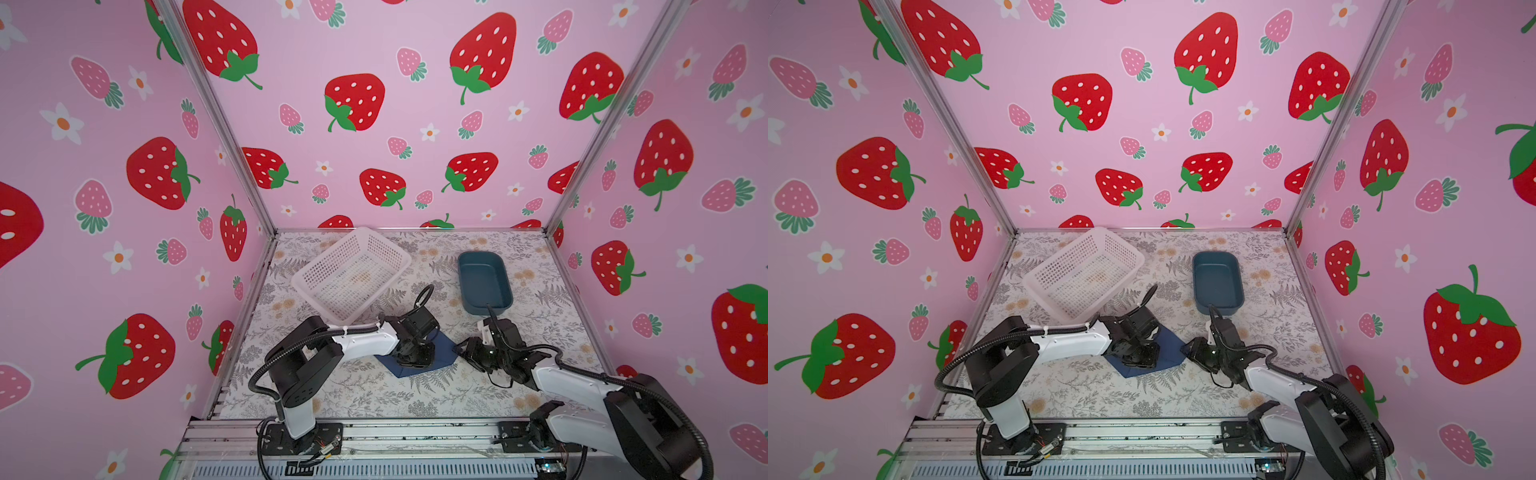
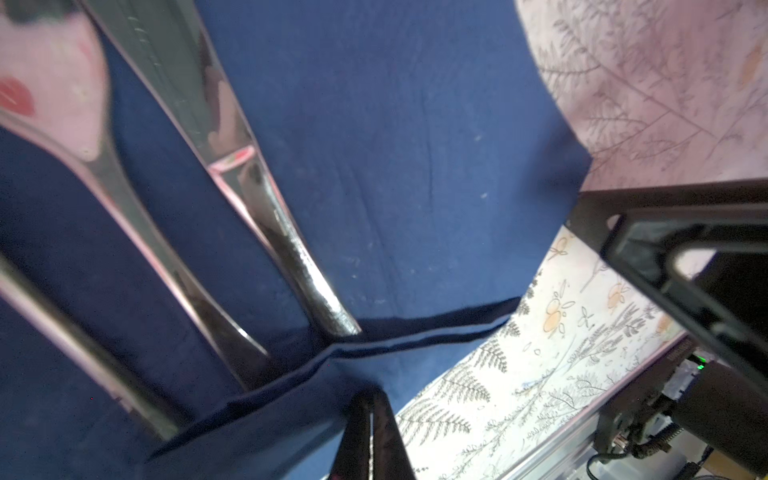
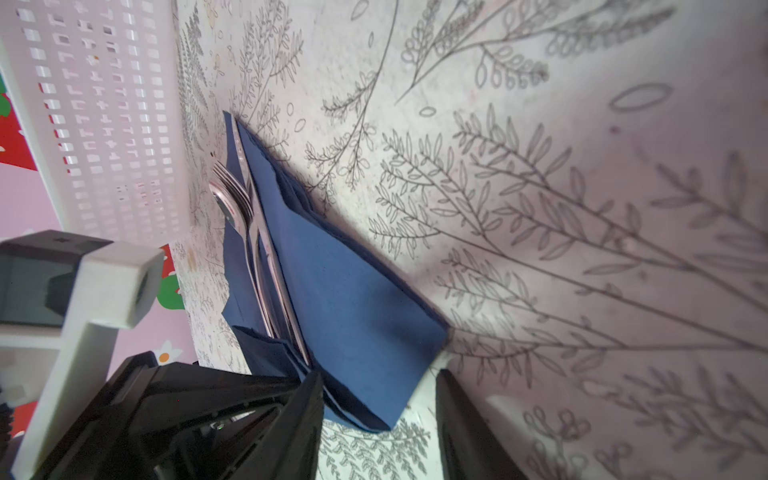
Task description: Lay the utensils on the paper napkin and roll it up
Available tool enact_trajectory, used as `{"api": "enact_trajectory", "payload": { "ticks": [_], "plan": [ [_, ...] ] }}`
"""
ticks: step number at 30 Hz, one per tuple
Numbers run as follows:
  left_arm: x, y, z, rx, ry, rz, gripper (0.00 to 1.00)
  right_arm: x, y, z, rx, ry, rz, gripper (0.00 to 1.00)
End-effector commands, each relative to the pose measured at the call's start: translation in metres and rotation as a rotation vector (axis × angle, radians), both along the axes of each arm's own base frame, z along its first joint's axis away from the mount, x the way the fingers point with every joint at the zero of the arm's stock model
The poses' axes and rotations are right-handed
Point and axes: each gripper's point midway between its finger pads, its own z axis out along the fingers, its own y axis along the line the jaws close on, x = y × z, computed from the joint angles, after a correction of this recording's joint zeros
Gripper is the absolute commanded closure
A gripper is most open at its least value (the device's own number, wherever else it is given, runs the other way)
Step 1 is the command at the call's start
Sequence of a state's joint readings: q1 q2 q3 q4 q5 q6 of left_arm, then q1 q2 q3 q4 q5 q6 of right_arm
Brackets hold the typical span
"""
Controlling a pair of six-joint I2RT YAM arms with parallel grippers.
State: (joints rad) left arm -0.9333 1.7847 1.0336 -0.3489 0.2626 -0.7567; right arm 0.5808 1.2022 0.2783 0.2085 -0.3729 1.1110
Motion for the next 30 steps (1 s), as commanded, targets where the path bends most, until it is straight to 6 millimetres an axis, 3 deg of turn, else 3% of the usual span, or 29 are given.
{"api": "enact_trajectory", "payload": {
  "ticks": [1, 10, 22, 30],
  "plan": [
    [0.002, -0.001, 0.009, 0.001, -0.020, -0.004, 0.92, -0.002, -0.005, -0.015, -0.021, 0.033, -0.049, 0.53],
    [0.004, -0.003, 0.010, -0.002, -0.024, -0.004, 0.92, -0.001, 0.019, -0.003, 0.045, -0.009, 0.056, 0.52],
    [0.003, -0.003, 0.010, -0.005, -0.021, -0.005, 0.92, -0.019, 0.029, -0.005, 0.088, 0.008, 0.092, 0.51],
    [0.004, -0.004, 0.011, -0.006, -0.023, -0.006, 0.92, 0.003, 0.047, 0.023, 0.192, -0.112, 0.108, 0.51]
  ]
}}
